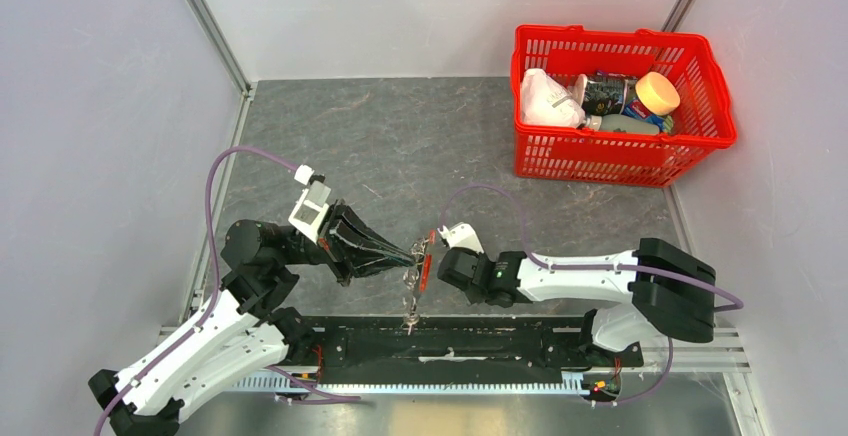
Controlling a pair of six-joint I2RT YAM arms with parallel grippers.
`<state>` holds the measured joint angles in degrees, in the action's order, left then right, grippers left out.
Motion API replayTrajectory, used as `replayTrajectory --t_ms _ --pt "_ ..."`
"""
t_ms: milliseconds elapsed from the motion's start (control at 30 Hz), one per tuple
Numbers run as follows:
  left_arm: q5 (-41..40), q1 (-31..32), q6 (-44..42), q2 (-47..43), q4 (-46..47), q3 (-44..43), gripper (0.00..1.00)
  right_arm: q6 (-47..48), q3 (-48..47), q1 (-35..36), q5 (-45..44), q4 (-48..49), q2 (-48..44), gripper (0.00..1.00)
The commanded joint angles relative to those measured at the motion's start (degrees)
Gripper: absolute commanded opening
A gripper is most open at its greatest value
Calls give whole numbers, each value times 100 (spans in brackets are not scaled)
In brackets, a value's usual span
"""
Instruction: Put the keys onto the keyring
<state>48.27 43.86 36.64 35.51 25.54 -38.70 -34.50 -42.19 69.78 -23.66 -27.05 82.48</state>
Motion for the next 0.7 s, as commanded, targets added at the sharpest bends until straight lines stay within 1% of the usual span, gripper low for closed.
replayTrajectory --t_ms 0,200,433,667 --pt "-67 27 -192 -33 106 -78 2 -101 -175 26 -331 55 37 46" --pt "-70 26 -206 -26 92 -78 2 -87 -161 27 -345 178 133 45" --pt "-81 27 -236 -2 54 -85 2 -87 -183 23 -358 279 190 41" --pt "-83 27 -249 35 54 -85 2 -120 -184 10 -565 237 149 37"
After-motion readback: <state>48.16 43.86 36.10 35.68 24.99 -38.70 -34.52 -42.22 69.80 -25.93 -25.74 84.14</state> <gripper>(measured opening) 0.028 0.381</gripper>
